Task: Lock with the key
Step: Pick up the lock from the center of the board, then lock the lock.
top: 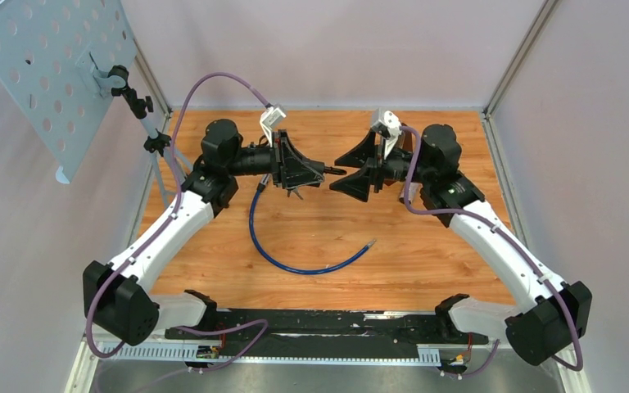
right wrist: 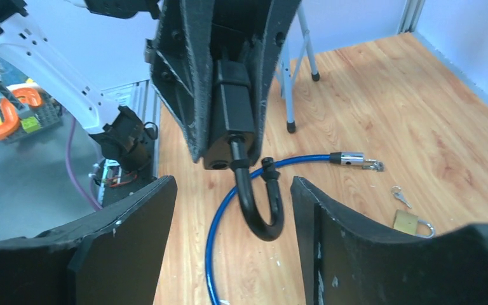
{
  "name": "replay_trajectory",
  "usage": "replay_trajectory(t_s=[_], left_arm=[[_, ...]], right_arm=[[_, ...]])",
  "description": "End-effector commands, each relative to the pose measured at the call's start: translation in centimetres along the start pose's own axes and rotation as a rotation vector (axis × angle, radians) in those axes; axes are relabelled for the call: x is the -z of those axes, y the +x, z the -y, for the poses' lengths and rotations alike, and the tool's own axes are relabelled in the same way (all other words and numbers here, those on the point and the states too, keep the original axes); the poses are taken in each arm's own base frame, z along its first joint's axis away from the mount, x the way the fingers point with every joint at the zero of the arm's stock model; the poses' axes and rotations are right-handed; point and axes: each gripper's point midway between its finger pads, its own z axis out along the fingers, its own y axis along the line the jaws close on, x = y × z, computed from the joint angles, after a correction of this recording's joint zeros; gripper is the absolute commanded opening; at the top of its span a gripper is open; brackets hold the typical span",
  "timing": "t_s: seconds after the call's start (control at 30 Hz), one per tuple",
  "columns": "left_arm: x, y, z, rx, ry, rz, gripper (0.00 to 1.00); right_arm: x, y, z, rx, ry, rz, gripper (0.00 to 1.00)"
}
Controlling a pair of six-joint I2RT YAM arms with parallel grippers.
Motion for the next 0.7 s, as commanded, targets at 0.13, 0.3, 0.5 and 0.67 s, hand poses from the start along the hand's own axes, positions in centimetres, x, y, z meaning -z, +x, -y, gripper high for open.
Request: replay_trajectory(t_s=[0.13,0.3,0.5,0.67], left_arm=[[1.1,-5.3,5.5,-0.056,0.067,0.117,0.00],[1.3,-5.0,5.7,-0.074,0.069,0.108,0.00],[1.7,-4.0,4.7,-0.141,0.017,0.072,0.17],[1.8,-3.7,3.7,-0.166,-0.011,0.049,0.20]], right_arm=[[-0.8,-3.5,-0.1,0.214,-0.057,0.085,0.38],[-0.6,-5.2,-0.5,0.177,-0.040,0.146,0.00],[-0.1,-7.2,-1.4,0.080,-0.022,0.126,0.00],[0.2,-7.7,-2.5,0.049,-0.062,0.118,0.00]])
